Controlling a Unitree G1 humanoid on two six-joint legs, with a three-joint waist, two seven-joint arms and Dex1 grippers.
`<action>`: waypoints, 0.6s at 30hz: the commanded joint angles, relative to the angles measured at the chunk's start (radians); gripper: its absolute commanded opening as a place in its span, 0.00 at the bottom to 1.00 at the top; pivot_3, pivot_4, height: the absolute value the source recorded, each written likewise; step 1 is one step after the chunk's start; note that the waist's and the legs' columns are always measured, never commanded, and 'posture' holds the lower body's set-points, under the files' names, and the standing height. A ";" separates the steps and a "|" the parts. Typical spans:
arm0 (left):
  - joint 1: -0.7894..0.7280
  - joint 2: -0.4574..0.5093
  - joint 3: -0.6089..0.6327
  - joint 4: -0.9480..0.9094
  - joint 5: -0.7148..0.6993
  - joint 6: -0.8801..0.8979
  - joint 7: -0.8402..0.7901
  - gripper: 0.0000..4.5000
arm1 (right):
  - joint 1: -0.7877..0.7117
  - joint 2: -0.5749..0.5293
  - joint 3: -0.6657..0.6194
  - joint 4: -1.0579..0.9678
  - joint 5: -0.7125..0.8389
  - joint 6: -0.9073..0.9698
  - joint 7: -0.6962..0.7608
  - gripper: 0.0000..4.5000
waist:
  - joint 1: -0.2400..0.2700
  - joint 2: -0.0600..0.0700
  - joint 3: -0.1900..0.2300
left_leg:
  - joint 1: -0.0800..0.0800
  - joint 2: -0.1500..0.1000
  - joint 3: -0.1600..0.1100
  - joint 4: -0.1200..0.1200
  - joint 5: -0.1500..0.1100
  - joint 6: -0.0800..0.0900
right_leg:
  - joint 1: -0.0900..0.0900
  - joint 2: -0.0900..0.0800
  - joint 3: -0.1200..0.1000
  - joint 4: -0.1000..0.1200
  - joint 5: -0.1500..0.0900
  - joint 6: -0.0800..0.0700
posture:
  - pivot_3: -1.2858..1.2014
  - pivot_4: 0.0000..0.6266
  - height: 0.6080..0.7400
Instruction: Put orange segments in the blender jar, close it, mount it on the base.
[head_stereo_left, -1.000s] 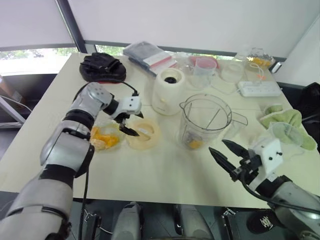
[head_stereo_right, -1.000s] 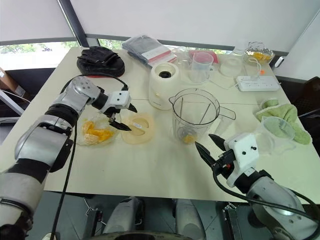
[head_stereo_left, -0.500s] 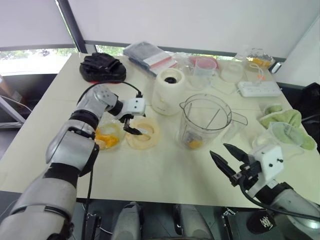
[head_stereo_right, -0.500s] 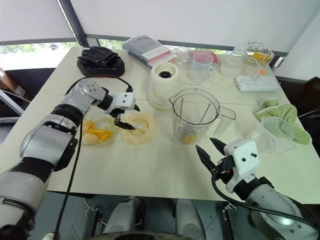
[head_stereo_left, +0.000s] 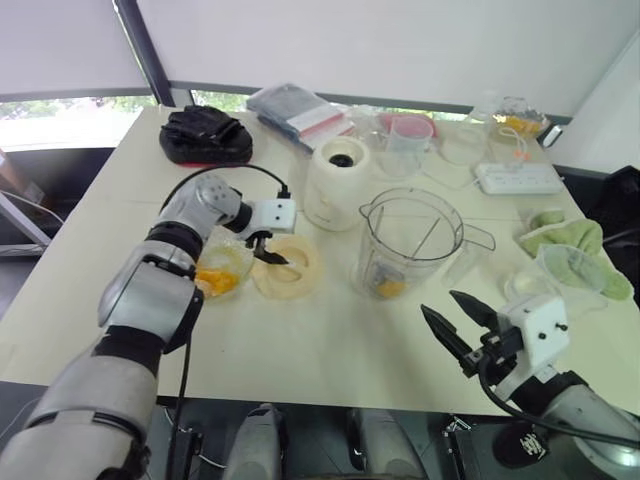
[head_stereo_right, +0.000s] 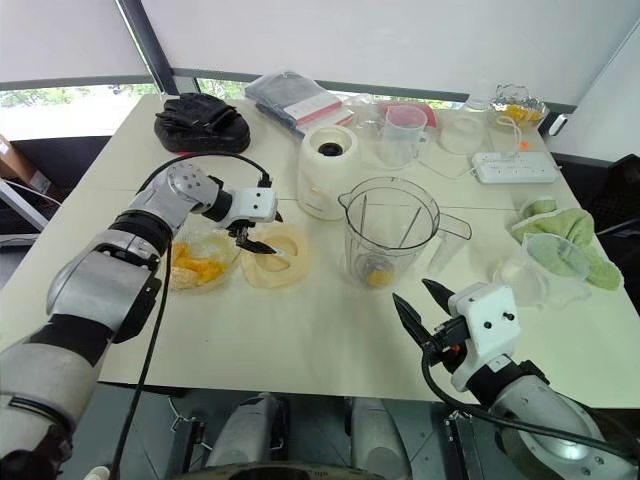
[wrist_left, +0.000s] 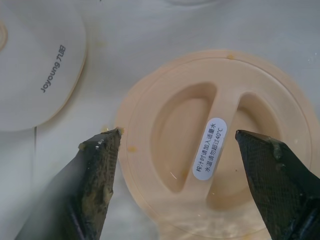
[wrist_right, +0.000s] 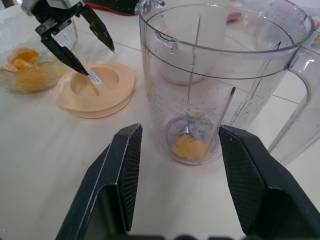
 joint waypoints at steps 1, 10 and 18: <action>-0.014 0.002 0.026 -0.004 -0.006 -0.014 -0.007 0.82 | 0.005 -0.019 0.008 -0.038 0.007 -0.037 -0.024 0.56 | 0.000 0.000 0.000 | 0.000 0.000 0.000 0.000 0.000 0.000 | 0.000 0.000 0.000 0.000 0.000 0.000 | 0.52 0.24 1.00; -0.001 -0.005 0.000 -0.005 0.030 -0.078 0.017 0.49 | 0.016 -0.046 0.032 -0.038 0.010 -0.064 -0.057 0.56 | 0.001 0.000 0.000 | 0.000 0.000 0.000 0.000 0.000 0.000 | 0.000 0.000 0.000 0.000 0.000 0.000 | 0.52 0.24 1.00; 0.009 -0.014 -0.011 0.003 0.063 -0.101 0.021 0.32 | 0.039 -0.066 0.047 -0.038 0.008 -0.093 -0.082 0.56 | 0.001 -0.001 -0.001 | 0.000 0.000 0.000 0.001 0.000 0.000 | 0.001 0.000 0.000 0.000 0.000 0.000 | 0.52 0.24 1.00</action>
